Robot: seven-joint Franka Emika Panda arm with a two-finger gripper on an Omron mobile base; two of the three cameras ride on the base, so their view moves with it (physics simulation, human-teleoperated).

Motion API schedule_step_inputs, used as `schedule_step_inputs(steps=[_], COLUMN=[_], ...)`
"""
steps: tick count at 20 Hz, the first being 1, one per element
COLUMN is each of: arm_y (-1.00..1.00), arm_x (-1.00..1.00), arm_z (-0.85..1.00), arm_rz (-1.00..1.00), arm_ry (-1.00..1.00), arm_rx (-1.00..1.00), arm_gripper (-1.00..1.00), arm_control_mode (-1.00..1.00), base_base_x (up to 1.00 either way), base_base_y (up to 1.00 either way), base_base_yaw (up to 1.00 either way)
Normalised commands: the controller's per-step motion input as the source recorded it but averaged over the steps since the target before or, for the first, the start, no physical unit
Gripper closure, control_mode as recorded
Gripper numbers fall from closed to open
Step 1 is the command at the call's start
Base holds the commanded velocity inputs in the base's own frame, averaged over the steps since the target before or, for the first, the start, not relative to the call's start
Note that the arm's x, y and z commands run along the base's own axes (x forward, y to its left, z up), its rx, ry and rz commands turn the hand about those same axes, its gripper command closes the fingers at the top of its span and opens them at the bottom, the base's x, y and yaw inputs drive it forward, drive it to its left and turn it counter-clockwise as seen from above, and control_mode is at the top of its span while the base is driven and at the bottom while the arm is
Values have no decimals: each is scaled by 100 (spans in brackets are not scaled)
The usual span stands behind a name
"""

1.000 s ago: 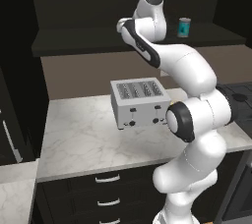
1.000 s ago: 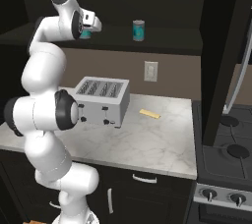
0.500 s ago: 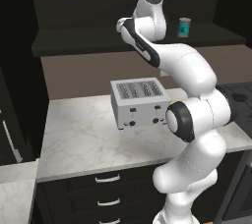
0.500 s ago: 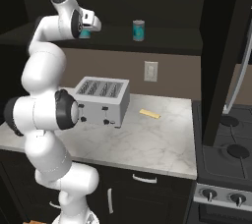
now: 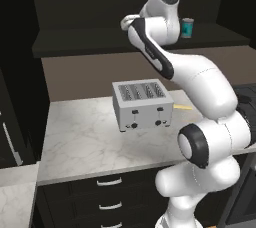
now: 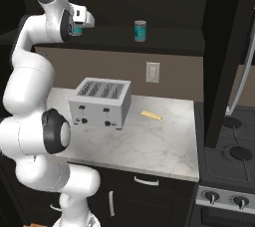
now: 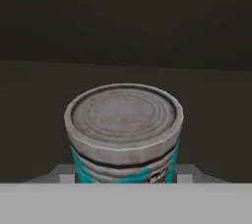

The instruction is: Restock the canned food cabinet by taking the new fresh canned food from the counter and placing it in the cabinet. Then, take the old canned food from the cabinet and place it on the counter.

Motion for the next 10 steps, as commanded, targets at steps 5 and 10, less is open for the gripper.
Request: schedule_step_inputs(steps=[5, 10], arm_y=[0, 0], arm_x=[-100, -100], arm_z=[20, 17], arm_rz=[15, 18], arm_ry=[-16, -4], arm_rx=[0, 0], arm_gripper=[100, 100], arm_control_mode=[-100, -100], base_base_x=[0, 0], base_base_y=[0, 0], base_base_yaw=[0, 0])
